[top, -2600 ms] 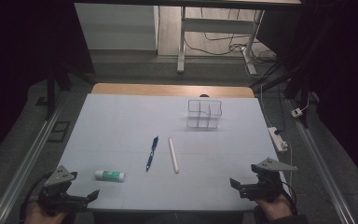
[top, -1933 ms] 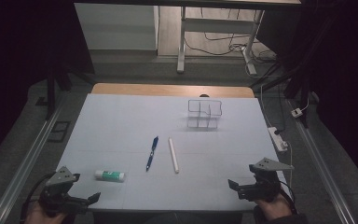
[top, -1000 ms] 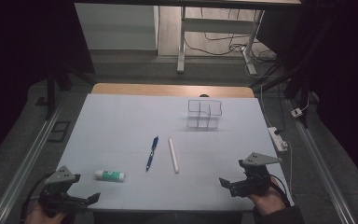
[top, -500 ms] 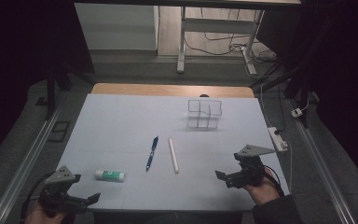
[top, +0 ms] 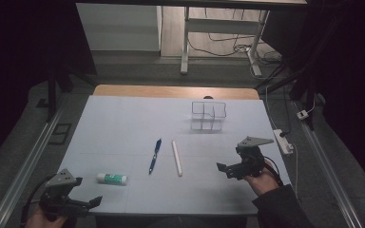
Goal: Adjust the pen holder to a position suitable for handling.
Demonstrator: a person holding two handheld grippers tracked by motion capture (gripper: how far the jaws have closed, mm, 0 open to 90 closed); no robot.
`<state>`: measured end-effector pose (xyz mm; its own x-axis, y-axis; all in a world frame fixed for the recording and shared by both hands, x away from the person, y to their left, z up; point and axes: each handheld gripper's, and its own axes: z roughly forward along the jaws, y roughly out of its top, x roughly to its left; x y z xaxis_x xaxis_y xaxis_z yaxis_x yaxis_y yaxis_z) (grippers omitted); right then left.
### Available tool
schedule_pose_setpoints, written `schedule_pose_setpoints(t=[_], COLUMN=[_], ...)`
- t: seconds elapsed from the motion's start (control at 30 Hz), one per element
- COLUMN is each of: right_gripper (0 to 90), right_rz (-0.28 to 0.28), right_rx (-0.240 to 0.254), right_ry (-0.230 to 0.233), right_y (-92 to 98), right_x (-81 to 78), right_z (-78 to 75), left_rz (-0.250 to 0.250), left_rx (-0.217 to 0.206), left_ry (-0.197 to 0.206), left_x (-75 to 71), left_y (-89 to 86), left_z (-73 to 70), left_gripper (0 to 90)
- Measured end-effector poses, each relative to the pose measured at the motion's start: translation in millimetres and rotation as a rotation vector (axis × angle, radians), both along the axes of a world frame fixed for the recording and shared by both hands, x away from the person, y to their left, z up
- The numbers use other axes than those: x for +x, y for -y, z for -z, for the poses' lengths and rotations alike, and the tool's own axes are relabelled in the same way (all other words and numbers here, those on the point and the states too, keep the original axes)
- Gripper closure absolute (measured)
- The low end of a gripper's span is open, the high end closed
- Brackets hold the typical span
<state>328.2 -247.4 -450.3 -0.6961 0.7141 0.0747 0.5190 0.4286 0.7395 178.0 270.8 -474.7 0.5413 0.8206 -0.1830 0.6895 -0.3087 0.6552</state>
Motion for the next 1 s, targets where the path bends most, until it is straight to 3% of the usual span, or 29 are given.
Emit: schedule_pose_setpoints(t=[0.4, 1.0], right_gripper=[0.0, 0.0], right_rz=[0.034, 0.006], right_rx=[-0.04, -0.08], right_ry=[-0.01, -0.01], right_y=[-1.2, -10.0], right_x=[36.4, 79.3], right_z=[4.3, -1.3], left_rz=[-0.001, 0.001], left_rx=[0.0, -0.005], left_ry=[-0.002, -0.006], left_x=[0.2, 0.7], left_y=[0.0, -0.6], left_z=[0.1, 0.3], left_gripper=[0.0, 0.0])
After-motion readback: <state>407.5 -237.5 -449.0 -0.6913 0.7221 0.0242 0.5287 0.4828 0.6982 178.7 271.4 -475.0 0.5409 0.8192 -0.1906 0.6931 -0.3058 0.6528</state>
